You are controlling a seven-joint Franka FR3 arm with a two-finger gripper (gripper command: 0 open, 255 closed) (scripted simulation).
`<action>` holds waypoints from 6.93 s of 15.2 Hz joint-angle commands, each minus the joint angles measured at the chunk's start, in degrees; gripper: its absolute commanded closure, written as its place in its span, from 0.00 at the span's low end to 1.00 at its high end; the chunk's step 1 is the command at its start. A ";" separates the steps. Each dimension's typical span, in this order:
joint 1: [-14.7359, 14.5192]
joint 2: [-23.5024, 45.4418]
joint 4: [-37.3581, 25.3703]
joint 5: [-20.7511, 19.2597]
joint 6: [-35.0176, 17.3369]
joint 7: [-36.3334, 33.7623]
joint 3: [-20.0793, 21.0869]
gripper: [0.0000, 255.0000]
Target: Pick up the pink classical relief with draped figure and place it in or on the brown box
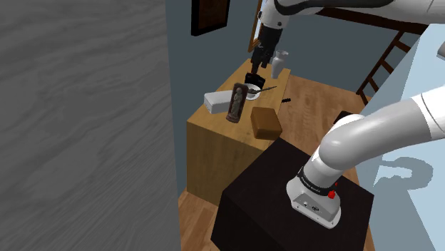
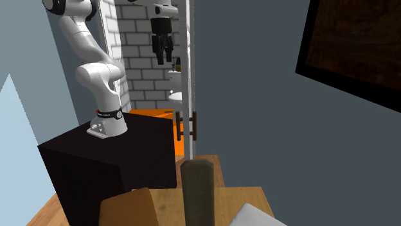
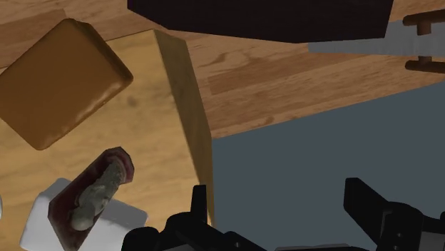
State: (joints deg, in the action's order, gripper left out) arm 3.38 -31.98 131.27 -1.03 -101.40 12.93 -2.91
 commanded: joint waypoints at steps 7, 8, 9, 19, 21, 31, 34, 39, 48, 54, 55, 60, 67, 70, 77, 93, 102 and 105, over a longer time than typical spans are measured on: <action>1.81 13.42 -2.86 -1.66 -10.20 5.05 -4.27 0.00; 2.02 15.29 -3.60 -1.70 -11.30 5.71 -4.78 0.00; 2.24 17.19 -4.40 -1.70 -12.35 6.38 -5.28 0.00; 4.87 37.39 -16.35 0.60 -20.02 13.35 -9.06 0.00; 5.62 41.63 -19.61 1.43 -20.83 14.72 -9.46 0.00; 10.26 61.47 -37.95 5.08 -21.74 19.70 -9.68 0.00; 10.41 62.61 -37.32 5.34 -23.51 19.86 -9.54 0.00; 10.61 64.07 -36.71 5.67 -25.55 20.05 -9.35 0.00; 10.61 64.07 -36.72 5.67 -25.54 20.05 -9.35 1.00; 10.62 64.08 -36.74 5.67 -25.53 20.05 -9.35 1.00; 10.62 64.07 -36.72 5.67 -25.55 20.05 -9.35 1.00; 10.44 62.14 -37.73 5.24 -22.63 19.90 -9.62 1.00; 10.27 59.82 -39.75 4.72 -18.33 19.72 -9.94 1.00; 10.22 58.96 -40.80 4.52 -16.43 19.66 -10.05 1.00; 10.18 57.37 -43.89 4.14 -11.79 19.57 -10.27 1.00; 12.46 49.62 -45.09 2.94 -3.09 23.54 -12.14 1.00; 16.86 41.13 -41.69 1.48 1.51 31.51 -15.63 1.00; 18.49 39.23 -42.00 1.12 3.55 34.45 -16.92 1.00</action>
State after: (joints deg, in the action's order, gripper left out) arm 21.43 7.93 89.27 0.23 -98.39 46.52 -19.47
